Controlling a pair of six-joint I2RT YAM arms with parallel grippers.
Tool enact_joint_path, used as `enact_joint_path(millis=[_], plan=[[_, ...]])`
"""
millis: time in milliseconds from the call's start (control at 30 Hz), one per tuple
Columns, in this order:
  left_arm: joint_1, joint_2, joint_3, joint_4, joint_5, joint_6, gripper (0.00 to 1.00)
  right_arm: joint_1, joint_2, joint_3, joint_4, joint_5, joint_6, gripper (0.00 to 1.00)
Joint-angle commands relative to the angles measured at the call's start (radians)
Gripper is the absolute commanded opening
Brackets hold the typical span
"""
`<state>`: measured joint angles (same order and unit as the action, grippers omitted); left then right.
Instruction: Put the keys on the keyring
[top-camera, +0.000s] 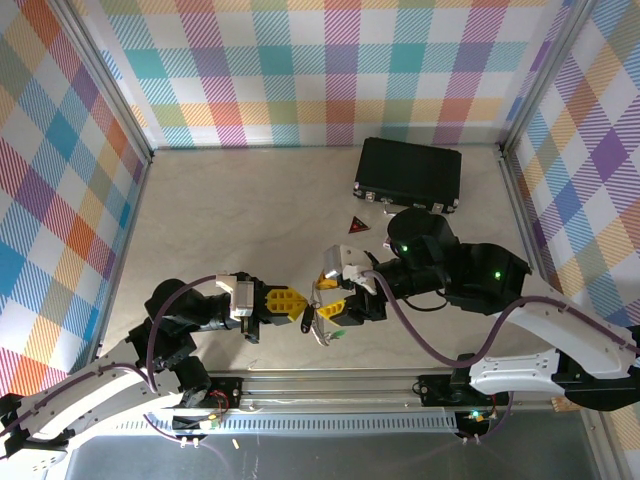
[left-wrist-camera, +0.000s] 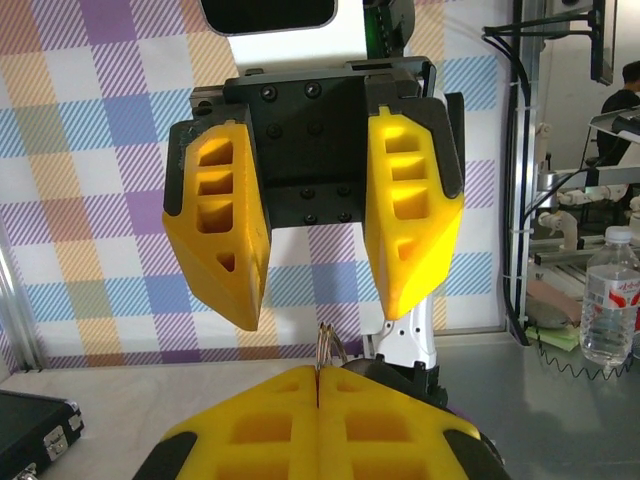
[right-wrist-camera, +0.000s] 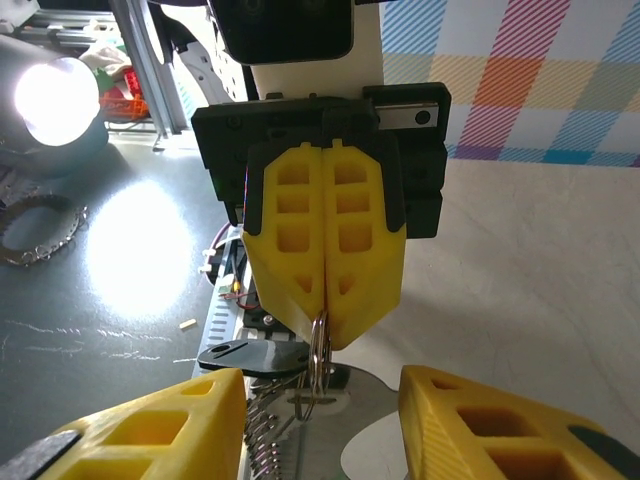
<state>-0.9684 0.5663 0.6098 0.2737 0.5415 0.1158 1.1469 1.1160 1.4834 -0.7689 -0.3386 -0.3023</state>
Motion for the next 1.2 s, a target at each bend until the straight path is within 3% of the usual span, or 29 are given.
enact_joint_path(millis=[0, 167, 467, 600, 733, 900, 1000, 1167], plan=[[-0.007, -0.013, -0.012, 0.095, 0.026, -0.020, 0.00, 0.008, 0.002, -0.019, 0.042, -0.033, 0.025, 0.40], [-0.007, -0.011, -0.023, 0.119, 0.031, -0.027, 0.00, 0.008, 0.015, -0.034, 0.060, -0.044, 0.032, 0.31], [-0.007, -0.014, -0.030, 0.119, 0.014, -0.027, 0.00, 0.008, 0.059, -0.018, 0.004, 0.012, -0.007, 0.00], [-0.007, -0.019, 0.029, -0.076, -0.078, 0.057, 0.00, 0.008, 0.095, 0.046, -0.110, 0.065, -0.076, 0.00], [-0.007, 0.020, 0.126, -0.315, -0.150, 0.163, 0.16, 0.011, 0.173, 0.132, -0.257, 0.109, -0.149, 0.00], [-0.007, 0.086, 0.195, -0.442, -0.189, 0.224, 0.17, 0.035, 0.251, 0.201, -0.362, 0.152, -0.198, 0.00], [-0.008, 0.107, 0.196, -0.437, -0.184, 0.230, 0.00, 0.041, 0.267, 0.213, -0.367, 0.157, -0.204, 0.00], [-0.007, 0.104, 0.164, -0.383, -0.185, 0.220, 0.00, 0.042, 0.219, 0.198, -0.312, 0.096, -0.183, 0.00]])
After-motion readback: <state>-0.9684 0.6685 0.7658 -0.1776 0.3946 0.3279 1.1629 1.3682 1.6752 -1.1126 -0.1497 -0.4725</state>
